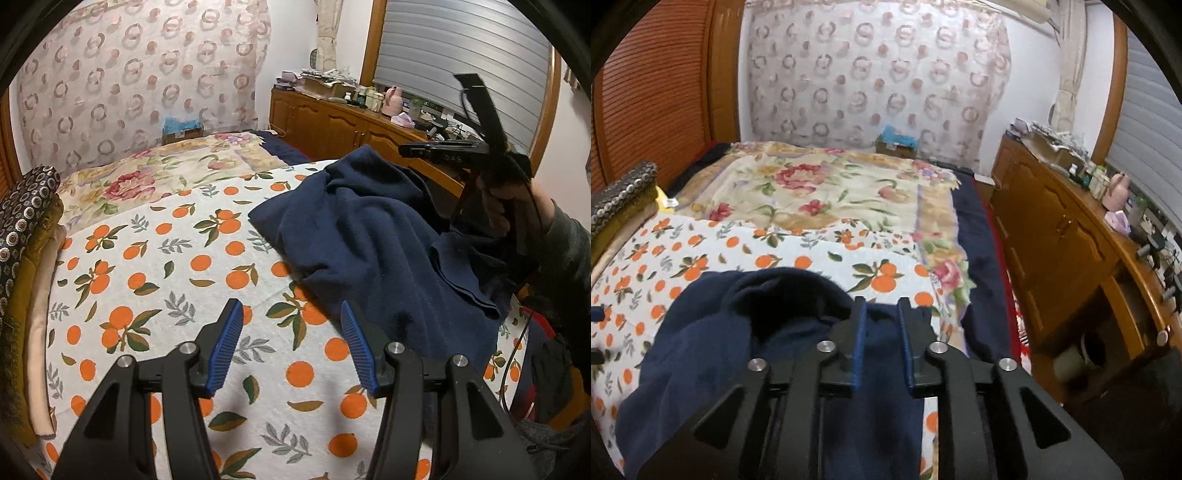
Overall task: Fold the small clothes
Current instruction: 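Lower the bundle onto the sheet with the right tool and regrip its edge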
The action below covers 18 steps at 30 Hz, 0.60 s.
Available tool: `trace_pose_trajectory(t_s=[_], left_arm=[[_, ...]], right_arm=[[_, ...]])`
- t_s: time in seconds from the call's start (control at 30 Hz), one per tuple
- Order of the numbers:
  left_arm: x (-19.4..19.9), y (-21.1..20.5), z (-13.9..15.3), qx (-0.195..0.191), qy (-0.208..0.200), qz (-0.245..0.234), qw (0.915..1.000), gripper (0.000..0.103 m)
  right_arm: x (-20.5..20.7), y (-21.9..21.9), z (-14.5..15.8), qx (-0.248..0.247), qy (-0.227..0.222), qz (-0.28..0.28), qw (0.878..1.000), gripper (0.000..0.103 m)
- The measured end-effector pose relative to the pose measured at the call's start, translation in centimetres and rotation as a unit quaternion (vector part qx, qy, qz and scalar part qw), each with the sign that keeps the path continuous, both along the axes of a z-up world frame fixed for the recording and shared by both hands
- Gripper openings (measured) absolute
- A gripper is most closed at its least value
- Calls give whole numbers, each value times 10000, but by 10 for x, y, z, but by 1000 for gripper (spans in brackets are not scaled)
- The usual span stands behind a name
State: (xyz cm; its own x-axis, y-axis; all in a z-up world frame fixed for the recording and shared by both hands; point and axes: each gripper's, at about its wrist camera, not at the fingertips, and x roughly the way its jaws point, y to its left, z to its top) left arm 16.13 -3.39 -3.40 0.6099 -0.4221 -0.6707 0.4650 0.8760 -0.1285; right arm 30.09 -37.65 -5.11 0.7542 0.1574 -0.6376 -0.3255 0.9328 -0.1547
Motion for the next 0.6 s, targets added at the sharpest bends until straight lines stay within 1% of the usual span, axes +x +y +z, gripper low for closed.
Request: trace_pose_trajectory(t_s=[0.03,0.17,0.33,0.47,0.5,0.6], left_arm=[[-1,-1,1,6,-8,-12,10000,54],[-9,-6,4,-6,-58,-53,10000,54],[-20,-10,7,-56,-106,-89,9999,54],[-30,-15,8,-49,-133,-120,9998,54],[-32,-16,8,-50,-135,-125,9998,54],[-39,-18,7,-52,-129,-128,9998,54]], right_arm=[[-5,0,0,36,6,50,10000,20],[-36,2,1,99,-15,277,9996,38],[-73,6,-4,266,78,470,9985,39],[-101,16,-17,345,254,683,9967,40],[-104,18,-20,357,299,737,9962,41],[-117,29,-35,317,442,951,9940,48]])
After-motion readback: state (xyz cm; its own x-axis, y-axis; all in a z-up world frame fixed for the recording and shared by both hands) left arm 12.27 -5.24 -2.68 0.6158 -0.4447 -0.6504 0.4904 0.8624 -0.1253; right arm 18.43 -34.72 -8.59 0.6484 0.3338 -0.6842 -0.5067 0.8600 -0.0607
